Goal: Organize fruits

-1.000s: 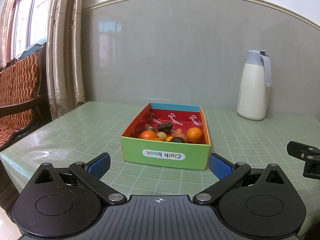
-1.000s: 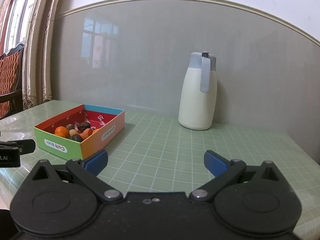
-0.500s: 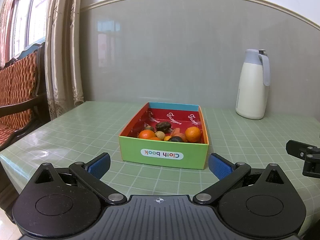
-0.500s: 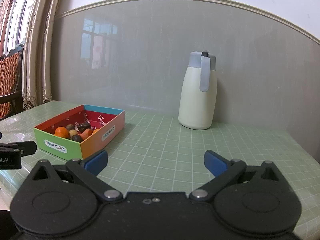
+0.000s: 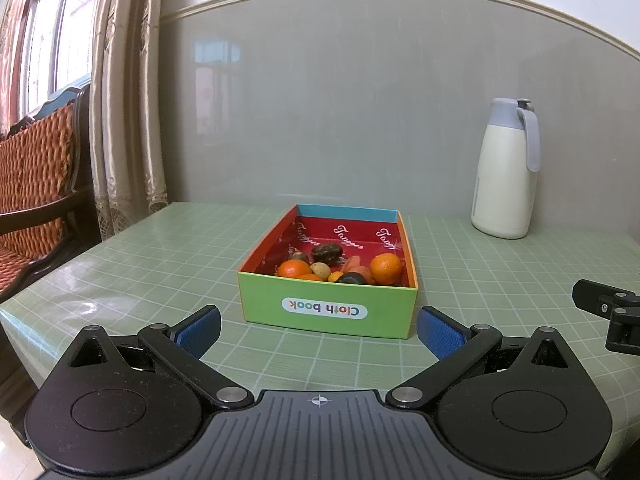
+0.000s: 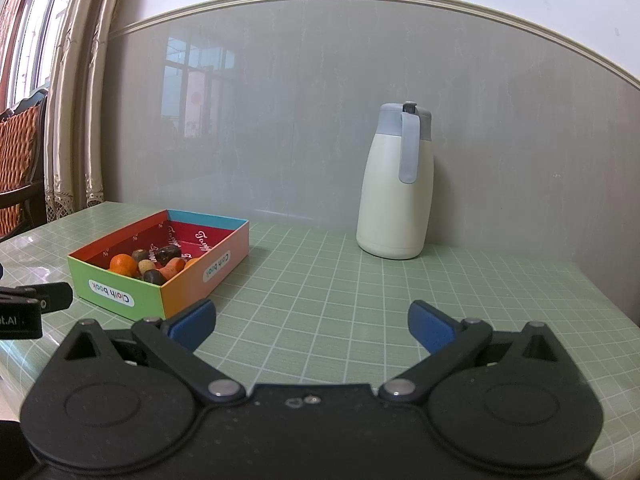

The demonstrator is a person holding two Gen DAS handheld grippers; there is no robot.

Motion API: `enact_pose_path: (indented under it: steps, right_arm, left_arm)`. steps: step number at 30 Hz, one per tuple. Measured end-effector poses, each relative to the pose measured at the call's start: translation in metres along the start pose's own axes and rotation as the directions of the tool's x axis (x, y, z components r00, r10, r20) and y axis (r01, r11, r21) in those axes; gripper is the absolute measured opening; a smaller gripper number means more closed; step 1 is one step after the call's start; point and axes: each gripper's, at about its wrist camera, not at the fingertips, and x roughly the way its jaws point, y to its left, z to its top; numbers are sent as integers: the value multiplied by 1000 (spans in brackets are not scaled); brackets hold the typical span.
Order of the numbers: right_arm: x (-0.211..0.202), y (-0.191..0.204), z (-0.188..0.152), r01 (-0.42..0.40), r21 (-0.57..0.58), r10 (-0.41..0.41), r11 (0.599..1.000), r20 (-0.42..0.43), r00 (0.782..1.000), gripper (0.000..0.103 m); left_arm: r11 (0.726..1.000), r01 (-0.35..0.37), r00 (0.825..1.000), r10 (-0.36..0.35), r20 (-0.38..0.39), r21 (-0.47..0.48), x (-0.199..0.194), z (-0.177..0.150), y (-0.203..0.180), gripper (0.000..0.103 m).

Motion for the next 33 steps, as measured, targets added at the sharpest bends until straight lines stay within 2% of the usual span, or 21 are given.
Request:
enact_pose_path:
  steps: [25,33]
  right_arm:
    - [-1,0,-1,0,1,0,1000,0,1000,103]
    - [-2,1,0,0,1,0,1000,-2,1000,103]
  left_arm:
    - [1000,-3,1000,3,2,2,-1,-1,0,103]
    - [1000,-1,1000,1,27,-3,-6,-1,1,103]
